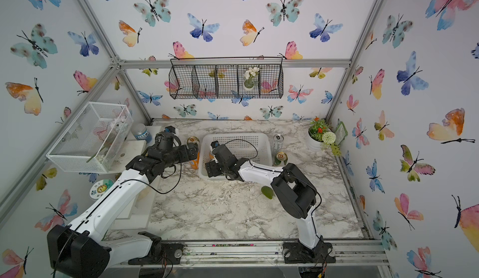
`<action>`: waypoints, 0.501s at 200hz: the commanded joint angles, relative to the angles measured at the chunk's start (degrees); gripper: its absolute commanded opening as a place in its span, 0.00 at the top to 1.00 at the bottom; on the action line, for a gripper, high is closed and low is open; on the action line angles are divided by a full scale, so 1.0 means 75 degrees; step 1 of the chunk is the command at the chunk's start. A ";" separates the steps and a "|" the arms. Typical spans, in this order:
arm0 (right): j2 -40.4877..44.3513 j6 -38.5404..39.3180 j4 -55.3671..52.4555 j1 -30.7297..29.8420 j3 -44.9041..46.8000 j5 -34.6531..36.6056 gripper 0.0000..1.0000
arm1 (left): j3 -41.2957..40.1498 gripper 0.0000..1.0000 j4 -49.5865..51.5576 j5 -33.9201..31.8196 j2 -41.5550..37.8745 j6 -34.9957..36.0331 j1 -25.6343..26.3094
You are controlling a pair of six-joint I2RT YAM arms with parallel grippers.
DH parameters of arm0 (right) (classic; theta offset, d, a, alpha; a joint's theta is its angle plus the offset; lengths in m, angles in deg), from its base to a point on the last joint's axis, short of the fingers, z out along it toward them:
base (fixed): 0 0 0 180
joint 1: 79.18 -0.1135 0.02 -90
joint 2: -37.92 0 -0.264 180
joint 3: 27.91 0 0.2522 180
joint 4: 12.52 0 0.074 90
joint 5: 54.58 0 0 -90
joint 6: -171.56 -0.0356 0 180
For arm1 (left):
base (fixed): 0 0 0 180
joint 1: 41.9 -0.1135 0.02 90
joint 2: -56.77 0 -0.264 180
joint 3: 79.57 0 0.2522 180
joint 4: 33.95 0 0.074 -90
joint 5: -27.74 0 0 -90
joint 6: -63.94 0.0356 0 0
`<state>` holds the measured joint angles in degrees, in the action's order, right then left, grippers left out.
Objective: Take out the drinks from the basket
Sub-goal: Pick up the drink from the basket.
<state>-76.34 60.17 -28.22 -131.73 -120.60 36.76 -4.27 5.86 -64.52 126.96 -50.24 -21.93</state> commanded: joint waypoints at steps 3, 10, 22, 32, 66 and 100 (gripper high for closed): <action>-0.0245 0.0022 -0.0349 -0.0071 -0.0278 0.0019 0.16 | -0.0080 0.01 0.0102 -0.0015 0.0064 0.0096 -0.0002; -0.0258 0.0016 -0.0369 -0.0071 -0.0286 0.0030 0.18 | -0.0075 0.01 0.0102 -0.0015 0.0067 0.0095 -0.0003; -0.0229 0.0017 -0.0384 -0.0071 -0.0269 0.0038 0.22 | -0.0073 0.01 0.0102 -0.0023 0.0076 0.0102 -0.0003; -0.0183 0.0027 -0.0416 -0.0071 -0.0268 0.0049 0.25 | -0.0073 0.01 0.0102 -0.0038 0.0090 0.0096 -0.0009; 0.0193 0.0115 -0.0460 -0.0071 -0.0122 0.0430 0.32 | -0.0064 0.01 0.0102 -0.0002 0.0111 0.0092 -0.0014; 0.0668 0.0236 -0.0723 -0.0071 -0.0106 0.0760 0.35 | -0.0062 0.01 0.0102 0.0026 0.0116 0.0097 -0.0006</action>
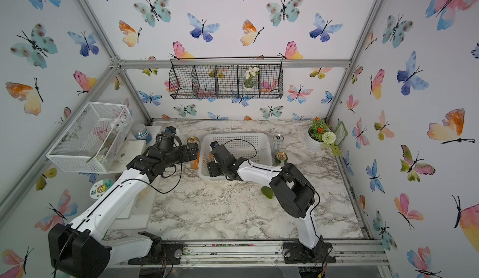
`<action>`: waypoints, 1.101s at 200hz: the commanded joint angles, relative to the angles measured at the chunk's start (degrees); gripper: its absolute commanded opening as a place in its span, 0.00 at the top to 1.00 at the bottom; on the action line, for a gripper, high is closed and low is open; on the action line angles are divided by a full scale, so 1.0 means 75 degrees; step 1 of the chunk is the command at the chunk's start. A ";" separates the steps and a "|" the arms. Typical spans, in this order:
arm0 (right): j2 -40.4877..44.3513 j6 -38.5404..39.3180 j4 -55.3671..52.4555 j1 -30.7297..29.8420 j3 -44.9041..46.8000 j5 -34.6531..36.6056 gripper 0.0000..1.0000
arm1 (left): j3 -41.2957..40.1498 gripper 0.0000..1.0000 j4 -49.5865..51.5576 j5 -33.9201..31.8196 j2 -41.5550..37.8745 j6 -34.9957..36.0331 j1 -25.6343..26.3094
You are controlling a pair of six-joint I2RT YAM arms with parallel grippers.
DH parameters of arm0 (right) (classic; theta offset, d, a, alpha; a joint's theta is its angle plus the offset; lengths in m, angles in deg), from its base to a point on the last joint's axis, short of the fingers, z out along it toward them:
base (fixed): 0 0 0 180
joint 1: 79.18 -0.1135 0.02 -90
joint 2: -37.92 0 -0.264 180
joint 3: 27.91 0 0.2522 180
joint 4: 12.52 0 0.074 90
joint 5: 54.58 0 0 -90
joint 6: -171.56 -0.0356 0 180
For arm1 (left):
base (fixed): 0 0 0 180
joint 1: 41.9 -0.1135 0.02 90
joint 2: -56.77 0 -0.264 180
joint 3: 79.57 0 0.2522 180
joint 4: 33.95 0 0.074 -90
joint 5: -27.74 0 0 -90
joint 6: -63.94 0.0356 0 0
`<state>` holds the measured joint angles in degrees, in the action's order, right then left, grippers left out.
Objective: Take out the drinks from the basket
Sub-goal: Pick up the drink from the basket, then place the drink at the center of the board.
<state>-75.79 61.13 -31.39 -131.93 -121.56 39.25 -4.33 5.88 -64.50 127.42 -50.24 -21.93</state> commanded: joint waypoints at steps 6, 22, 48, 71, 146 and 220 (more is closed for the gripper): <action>0.0689 0.0132 -0.0321 -0.0045 0.0044 0.0486 0.35 | -0.0052 0.01 0.0099 0.0018 0.0038 0.0096 -0.0007; 0.0942 0.0186 -0.0380 -0.0033 0.0080 0.0580 0.35 | -0.0054 0.01 0.0099 0.0012 0.0028 0.0102 -0.0008; 0.1370 0.0317 -0.0503 -0.0021 0.0094 0.0871 0.36 | -0.0058 0.01 0.0099 -0.0004 -0.0017 0.0096 -0.0013; 0.1754 0.0391 -0.0591 0.0065 0.0083 0.0930 0.36 | -0.0053 0.01 0.0099 -0.0018 -0.0024 0.0097 -0.0020; 0.3232 0.0985 -0.1476 0.0143 0.0153 0.0155 0.37 | -0.0020 0.01 0.0103 0.0038 -0.0081 0.0119 -0.0026; 0.4284 0.1084 -0.2276 -0.0103 0.1881 -0.0998 0.37 | 0.0008 0.01 0.0099 0.0111 -0.0095 0.0160 -0.0097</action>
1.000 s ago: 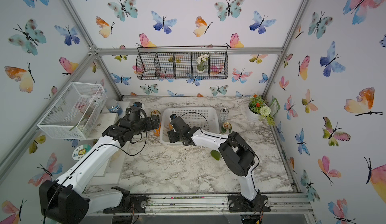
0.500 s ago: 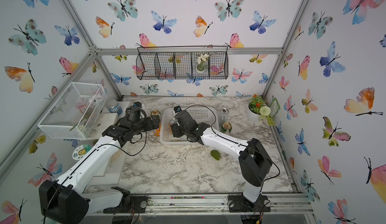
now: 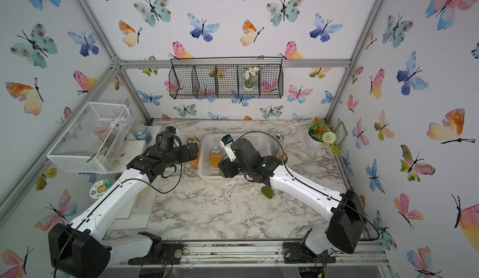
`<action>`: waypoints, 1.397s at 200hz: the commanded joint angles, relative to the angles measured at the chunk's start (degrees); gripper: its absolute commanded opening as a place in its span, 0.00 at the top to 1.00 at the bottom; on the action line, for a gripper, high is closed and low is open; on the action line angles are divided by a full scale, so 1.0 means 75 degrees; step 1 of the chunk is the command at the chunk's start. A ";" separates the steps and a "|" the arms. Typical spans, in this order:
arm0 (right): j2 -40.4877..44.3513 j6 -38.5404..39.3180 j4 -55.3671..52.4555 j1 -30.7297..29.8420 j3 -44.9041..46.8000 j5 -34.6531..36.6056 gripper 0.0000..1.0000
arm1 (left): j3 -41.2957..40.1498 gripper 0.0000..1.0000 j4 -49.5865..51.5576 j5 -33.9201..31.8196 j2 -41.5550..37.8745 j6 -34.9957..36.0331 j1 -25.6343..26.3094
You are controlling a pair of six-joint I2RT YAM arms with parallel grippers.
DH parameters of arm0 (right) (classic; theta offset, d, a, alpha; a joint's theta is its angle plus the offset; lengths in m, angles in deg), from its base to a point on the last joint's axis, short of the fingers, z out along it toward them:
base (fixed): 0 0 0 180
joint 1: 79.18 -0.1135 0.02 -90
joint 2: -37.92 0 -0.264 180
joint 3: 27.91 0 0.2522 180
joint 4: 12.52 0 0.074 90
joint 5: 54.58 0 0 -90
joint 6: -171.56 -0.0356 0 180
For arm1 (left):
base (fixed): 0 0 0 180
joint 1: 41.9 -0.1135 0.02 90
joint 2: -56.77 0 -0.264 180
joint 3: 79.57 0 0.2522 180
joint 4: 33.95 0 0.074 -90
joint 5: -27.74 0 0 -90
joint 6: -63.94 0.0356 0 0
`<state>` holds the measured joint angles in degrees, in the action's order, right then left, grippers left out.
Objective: Take out the drinks from the basket
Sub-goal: Place the drink at the center of the board.
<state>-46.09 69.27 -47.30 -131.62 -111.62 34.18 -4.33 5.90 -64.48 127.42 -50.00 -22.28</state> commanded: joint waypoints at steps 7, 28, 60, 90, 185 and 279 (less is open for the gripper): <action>0.0439 -0.0101 -0.0102 -0.0144 0.0816 -0.0212 0.37 | 0.0017 0.01 0.0096 0.0108 -0.0102 0.0122 -0.0059; 0.0776 -0.0333 -0.0022 -0.0144 0.1498 0.0288 0.37 | 0.0038 0.01 0.0106 0.0126 -0.0081 0.0135 -0.0073; 0.0924 -0.0608 0.0068 -0.0144 0.2157 0.0703 0.37 | 0.0083 0.01 0.0101 0.0165 -0.0058 0.0134 -0.0089; 0.0789 -0.0872 0.0552 -0.0144 0.2605 0.1257 0.36 | 0.0072 0.01 0.0101 0.0202 -0.0045 0.0152 -0.0096; 0.0685 -0.1267 0.1887 -0.0144 0.3557 0.0811 0.20 | 0.0057 0.01 0.0096 0.0350 0.0021 0.0172 -0.0097; 0.1948 -0.1267 0.1724 -0.0144 0.3597 0.1126 0.05 | 0.0337 0.01 -0.0014 0.1311 0.0626 0.0192 0.0032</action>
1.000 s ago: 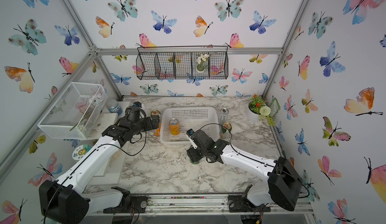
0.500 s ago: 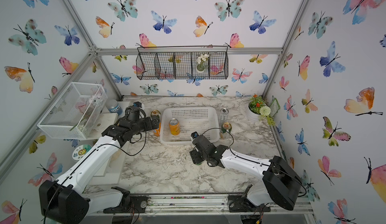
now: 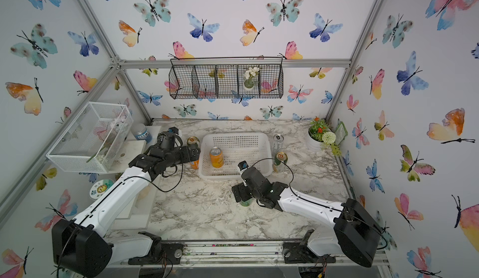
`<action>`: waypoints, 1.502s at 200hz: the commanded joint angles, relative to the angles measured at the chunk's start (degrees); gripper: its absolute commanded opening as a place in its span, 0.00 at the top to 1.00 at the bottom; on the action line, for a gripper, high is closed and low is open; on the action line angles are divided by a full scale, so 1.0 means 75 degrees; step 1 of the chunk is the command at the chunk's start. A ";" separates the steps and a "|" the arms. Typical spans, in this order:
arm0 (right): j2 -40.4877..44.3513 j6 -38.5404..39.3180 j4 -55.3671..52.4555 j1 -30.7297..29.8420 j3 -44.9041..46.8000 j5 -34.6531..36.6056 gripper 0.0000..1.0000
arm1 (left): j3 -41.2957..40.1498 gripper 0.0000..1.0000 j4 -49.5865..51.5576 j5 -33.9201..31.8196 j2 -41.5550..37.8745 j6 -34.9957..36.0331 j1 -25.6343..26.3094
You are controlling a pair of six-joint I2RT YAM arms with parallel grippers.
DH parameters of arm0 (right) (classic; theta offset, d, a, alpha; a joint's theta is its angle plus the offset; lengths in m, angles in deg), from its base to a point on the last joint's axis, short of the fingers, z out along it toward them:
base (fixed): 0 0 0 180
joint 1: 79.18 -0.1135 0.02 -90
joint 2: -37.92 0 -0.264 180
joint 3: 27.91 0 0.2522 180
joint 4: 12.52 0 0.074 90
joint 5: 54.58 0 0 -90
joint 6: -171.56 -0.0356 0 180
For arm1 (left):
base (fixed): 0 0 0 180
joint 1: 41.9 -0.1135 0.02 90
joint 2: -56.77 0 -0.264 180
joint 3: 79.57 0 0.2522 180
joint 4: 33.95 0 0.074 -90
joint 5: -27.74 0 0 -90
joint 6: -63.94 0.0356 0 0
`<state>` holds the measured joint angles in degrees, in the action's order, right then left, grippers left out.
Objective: Take out the drinks from the basket
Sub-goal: Place the drink at the center of the board, then pick up the drink from the basket.
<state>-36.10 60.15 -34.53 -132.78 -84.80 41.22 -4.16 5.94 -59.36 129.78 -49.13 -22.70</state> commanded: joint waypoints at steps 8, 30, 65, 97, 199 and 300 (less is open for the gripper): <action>0.0816 -0.0040 0.0042 0.0011 -0.0011 0.0324 0.05 | 0.0408 0.01 -0.0050 0.0586 0.0469 0.0083 0.0270; 0.1185 0.0039 0.0075 0.0011 -0.0231 0.0919 0.05 | 0.0972 0.01 -0.0019 -0.0011 0.1150 0.0100 0.1017; 0.1189 0.0354 -0.0161 0.0011 -0.0776 0.1644 0.02 | 0.1963 0.06 0.0057 -0.0482 0.2486 0.0087 0.1518; 0.1272 0.0365 -0.0201 0.0020 -0.0835 0.1932 0.01 | 0.2737 0.04 0.0278 -0.1173 0.3518 0.0171 0.1501; 0.1722 0.0370 -0.0213 0.0017 -0.0659 0.2249 0.00 | 0.2935 0.04 0.0335 -0.1247 0.4691 0.0205 0.1413; 0.1613 0.0382 -0.0174 0.0020 -0.0671 0.2361 0.00 | 0.3226 0.10 0.0704 -0.1624 0.5354 0.0419 0.1425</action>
<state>-24.06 62.71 -34.86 -132.78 -90.05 56.89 19.27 7.32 -68.80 168.05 -47.07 -11.55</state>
